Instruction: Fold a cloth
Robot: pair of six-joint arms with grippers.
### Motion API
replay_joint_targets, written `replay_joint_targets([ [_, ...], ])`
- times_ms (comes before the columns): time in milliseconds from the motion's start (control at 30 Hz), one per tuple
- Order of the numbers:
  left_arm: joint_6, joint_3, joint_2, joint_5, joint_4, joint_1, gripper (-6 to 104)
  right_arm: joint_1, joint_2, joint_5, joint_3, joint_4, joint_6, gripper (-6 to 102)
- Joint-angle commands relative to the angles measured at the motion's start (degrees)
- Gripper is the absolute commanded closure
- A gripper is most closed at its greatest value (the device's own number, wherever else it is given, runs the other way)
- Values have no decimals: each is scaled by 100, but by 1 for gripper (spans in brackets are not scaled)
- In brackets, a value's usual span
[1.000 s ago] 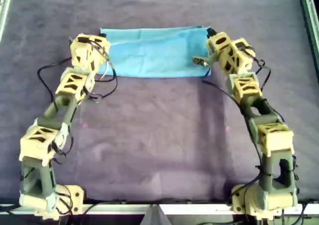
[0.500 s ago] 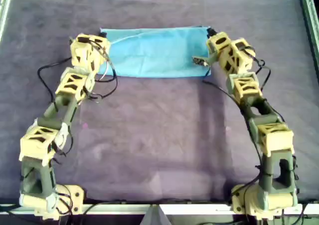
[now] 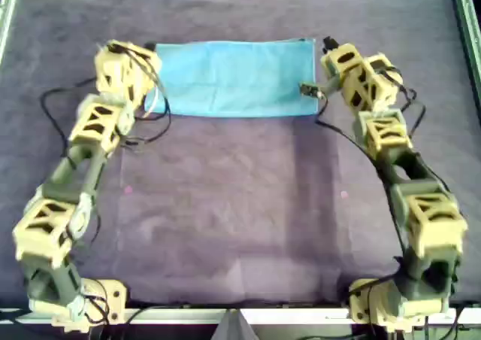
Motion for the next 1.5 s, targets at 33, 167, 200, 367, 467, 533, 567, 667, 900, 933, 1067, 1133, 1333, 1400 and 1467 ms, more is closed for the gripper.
replay_joint_targets([
  [33,-53,211,1679,-26,914,18,12,-18,1942,44,1556,-53,-26,29],
  [167,-325,1274,3041,-26,2109,18,12,-26,3858,44,3595,-53,-26,29],
  [200,-448,1556,3428,-26,2268,18,12,-26,4351,44,4078,-53,-26,29],
  [367,-1116,3015,5405,-26,2364,105,12,-132,6715,53,6179,-53,-26,30],
  [467,-1433,4210,6609,-26,2364,105,12,-299,7831,53,7154,-53,-26,30],
  [533,-1538,5089,7453,-26,2355,105,12,-492,8464,53,7699,-53,-18,30],
  [567,-1547,5520,7857,-26,2347,105,12,-571,8736,53,7954,-53,-18,30],
  [667,-1468,6706,9044,-26,2188,105,12,-809,9387,53,8622,-53,18,30],
  [900,-1450,9413,11241,-26,1099,114,12,-932,9729,44,9536,-44,53,30],
  [933,-1450,9659,11224,-26,905,114,12,-932,9729,44,9536,-44,53,30],
  [1067,-1450,10362,11180,-26,158,114,12,-826,9923,-44,9536,-114,-9,29],
  [1133,-1459,10521,11180,-18,-202,105,12,-826,9923,-44,9536,-141,-9,29],
  [1333,-1459,10512,11162,-26,-352,105,12,-606,9729,-53,9492,-9,343,29],
  [1400,-1459,10459,11127,-26,-343,105,12,-571,9712,-53,9237,193,729,29],
  [1467,-1459,10301,10846,-26,-343,105,12,-563,9483,-62,8692,677,1125,29],
])
